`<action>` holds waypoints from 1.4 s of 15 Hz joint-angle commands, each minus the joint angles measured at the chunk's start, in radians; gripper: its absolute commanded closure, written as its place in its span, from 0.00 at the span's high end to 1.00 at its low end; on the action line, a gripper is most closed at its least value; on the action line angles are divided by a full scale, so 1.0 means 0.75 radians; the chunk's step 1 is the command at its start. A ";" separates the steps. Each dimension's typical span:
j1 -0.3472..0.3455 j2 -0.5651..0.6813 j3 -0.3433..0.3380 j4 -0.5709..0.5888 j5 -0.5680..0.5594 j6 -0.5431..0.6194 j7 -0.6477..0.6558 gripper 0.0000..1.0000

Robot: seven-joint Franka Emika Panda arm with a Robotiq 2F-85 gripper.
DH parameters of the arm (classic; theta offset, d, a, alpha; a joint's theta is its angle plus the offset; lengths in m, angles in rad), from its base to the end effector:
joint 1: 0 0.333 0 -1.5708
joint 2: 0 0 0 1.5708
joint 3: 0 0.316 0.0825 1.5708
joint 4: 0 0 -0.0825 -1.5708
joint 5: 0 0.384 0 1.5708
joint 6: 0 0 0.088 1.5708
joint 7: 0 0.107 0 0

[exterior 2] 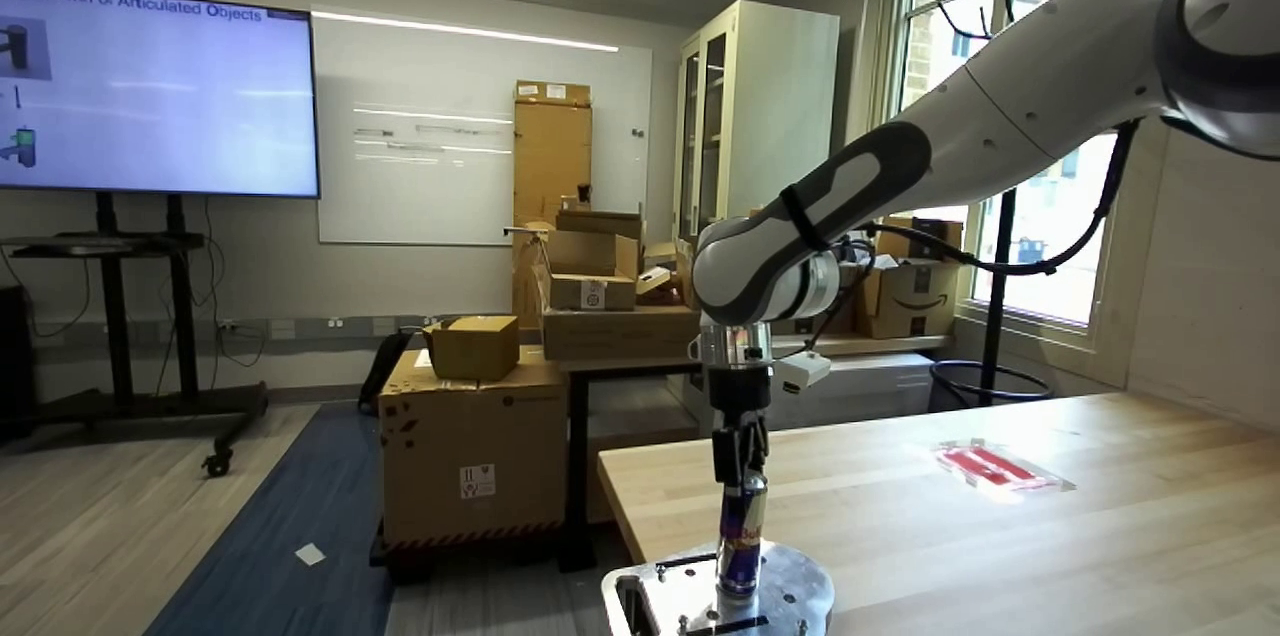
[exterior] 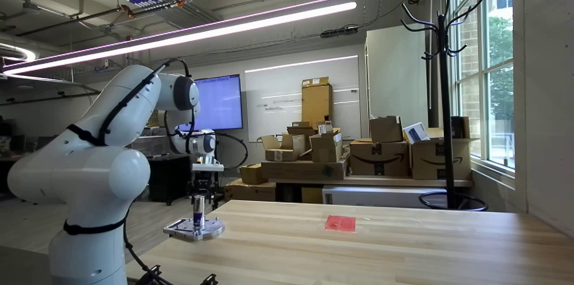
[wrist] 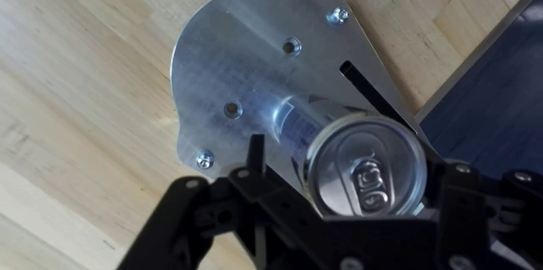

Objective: Put the red bull can on the metal object

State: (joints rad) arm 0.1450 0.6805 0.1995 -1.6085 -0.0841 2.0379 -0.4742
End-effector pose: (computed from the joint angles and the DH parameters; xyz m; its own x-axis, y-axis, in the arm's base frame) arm 0.6335 0.2068 0.2176 0.6477 0.7403 -0.1800 0.7231 -0.6717 -0.1609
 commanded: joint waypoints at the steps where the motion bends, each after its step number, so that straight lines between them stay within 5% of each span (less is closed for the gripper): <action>1: -0.052 -0.063 0.026 -0.026 0.039 -0.025 -0.056 1.00; 11: -0.178 -0.566 -0.028 -0.317 0.141 0.026 -0.114 1.00; 21: -0.297 -0.712 -0.240 -0.548 0.254 0.149 -0.063 1.00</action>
State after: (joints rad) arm -0.0640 0.1976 0.0392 -1.9493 0.1024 2.0832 -0.5415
